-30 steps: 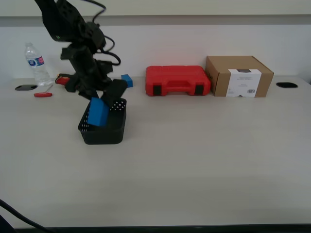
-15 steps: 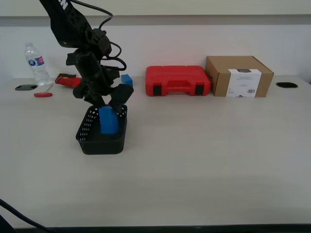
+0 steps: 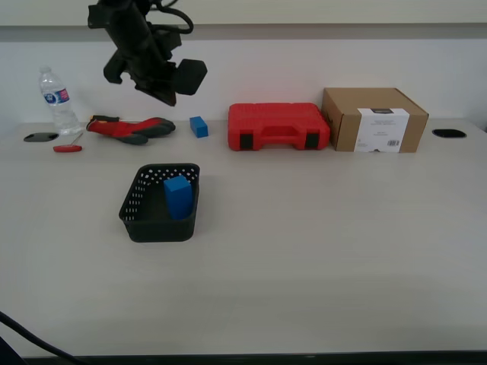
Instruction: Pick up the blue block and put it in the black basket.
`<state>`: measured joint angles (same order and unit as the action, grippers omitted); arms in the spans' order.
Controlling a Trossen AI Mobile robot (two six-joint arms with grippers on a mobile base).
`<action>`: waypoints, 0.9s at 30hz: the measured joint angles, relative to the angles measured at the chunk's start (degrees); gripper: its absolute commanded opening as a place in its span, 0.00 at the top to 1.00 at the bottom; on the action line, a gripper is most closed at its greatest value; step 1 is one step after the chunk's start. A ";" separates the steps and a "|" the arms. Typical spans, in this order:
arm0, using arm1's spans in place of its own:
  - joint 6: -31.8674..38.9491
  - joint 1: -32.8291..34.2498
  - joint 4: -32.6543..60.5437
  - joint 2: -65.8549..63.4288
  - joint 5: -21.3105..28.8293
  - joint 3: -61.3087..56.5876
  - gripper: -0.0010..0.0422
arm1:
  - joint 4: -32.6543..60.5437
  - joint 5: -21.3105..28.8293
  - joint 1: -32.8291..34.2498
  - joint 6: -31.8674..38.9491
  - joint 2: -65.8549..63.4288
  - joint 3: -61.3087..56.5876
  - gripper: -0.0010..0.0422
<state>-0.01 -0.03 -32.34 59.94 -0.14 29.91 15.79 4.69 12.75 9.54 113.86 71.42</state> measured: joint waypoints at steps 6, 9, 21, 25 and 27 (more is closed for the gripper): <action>0.00 0.00 0.04 0.00 0.00 0.00 0.98 | -0.24 -1.44 0.11 0.85 -0.83 -0.22 0.98; 0.00 0.00 0.04 0.00 -0.02 0.00 0.98 | -0.11 -1.40 0.13 0.85 -0.83 -0.15 0.98; 0.00 0.02 0.09 0.00 -0.02 0.00 0.98 | 0.33 1.84 0.07 0.85 -0.94 -0.15 0.98; 0.00 0.02 0.09 0.00 0.00 0.00 0.98 | 0.20 1.84 0.07 0.85 -0.94 -0.15 0.98; 0.00 -0.04 0.09 0.00 -0.02 0.00 0.98 | 0.20 1.84 0.07 0.85 -0.94 -0.15 0.98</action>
<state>-0.01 -0.08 -32.25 59.94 -0.16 29.91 15.99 6.52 12.82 10.39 112.92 71.26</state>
